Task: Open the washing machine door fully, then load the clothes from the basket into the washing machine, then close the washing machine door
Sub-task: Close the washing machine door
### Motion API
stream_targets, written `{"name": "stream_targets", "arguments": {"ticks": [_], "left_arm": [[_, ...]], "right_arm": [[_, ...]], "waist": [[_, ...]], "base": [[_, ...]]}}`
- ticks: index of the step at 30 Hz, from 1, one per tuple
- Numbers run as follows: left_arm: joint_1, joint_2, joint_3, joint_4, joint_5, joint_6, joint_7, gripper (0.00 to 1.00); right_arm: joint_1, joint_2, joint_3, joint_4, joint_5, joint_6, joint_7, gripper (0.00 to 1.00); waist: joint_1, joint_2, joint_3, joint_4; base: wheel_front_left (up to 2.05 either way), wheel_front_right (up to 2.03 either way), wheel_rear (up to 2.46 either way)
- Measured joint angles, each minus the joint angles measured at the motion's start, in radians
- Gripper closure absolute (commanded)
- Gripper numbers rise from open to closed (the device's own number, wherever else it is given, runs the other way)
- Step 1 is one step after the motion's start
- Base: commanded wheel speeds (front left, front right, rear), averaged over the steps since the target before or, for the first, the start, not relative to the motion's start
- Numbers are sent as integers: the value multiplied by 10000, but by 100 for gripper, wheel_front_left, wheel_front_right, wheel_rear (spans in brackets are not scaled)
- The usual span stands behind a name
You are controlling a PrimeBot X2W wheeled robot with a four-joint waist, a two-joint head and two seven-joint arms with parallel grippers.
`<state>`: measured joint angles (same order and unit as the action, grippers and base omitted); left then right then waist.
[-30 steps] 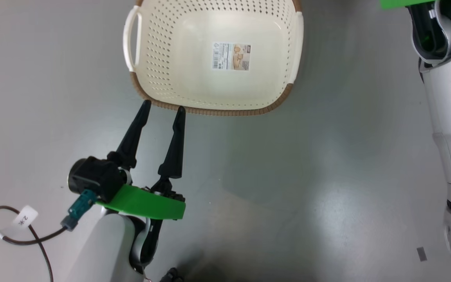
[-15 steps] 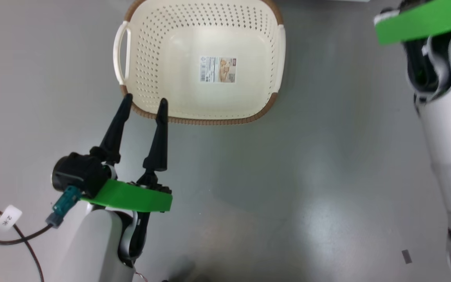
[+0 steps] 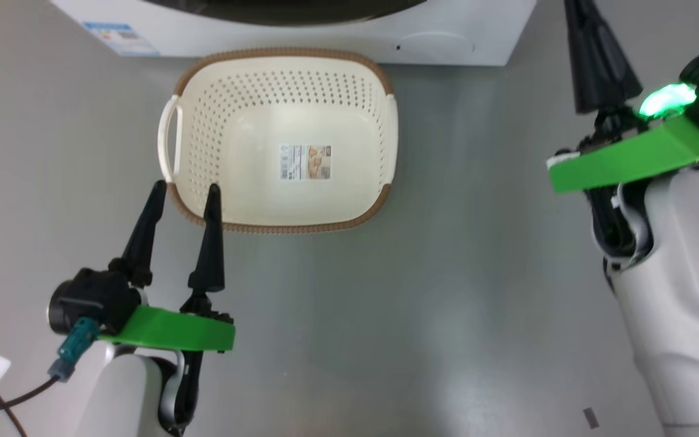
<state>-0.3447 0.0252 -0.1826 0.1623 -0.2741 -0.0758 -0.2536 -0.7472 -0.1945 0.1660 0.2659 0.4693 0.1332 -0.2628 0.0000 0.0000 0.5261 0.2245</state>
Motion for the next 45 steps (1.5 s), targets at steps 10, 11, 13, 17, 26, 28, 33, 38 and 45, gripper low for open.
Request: {"name": "stream_targets", "arguments": {"ticks": [10,11,13,17,26,28,33,38,45], "left_arm": [[674,10,744,23,437,-98,0,0],[765,12,813,29,472,-136,0,0],[938,19,943,40,556,-169,0,0],[1260,27,1233,215,591,-155,0,0],[1971,52,1576,132,435,-79,0,0],[2190,52,1649,92,422,-79,0,0],[2738,63,1860,50,422,-77,0,0],[3260,65,1871,-121,453,63,0,0],[3842,77,1879,-508,449,286,0,0]], "right_arm": [[1592,382,-151,-27,0,-2,4,0],[1734,397,-167,-12,-2,-2,17,0],[1997,441,-226,-4,-10,-2,29,0],[2559,593,-474,0,-23,-2,29,0],[3972,888,-1058,-324,-663,-2,31,0],[4274,972,-1139,-408,-744,-2,31,0],[4939,1110,-1187,-631,-1108,-2,31,0],[5515,1181,-1277,-846,-1515,-2,31,0],[6149,1260,-1461,-1028,-1760,-2,33,0]], "waist": [[0,0,-1068,-547],[0,0,-1170,-605],[0,0,-1365,-731],[0,0,-1719,-1001],[0,0,-2509,-1523],[-1,0,-2704,-1614],[0,0,-3219,-1828],[0,0,-3700,-2005],[0,0,-4117,-2158]], "base": [[0,0,0],[0,0,0],[0,0,0],[0,0,0],[0,0,0],[0,0,0],[0,0,0],[0,0,0],[0,0,0]]}}
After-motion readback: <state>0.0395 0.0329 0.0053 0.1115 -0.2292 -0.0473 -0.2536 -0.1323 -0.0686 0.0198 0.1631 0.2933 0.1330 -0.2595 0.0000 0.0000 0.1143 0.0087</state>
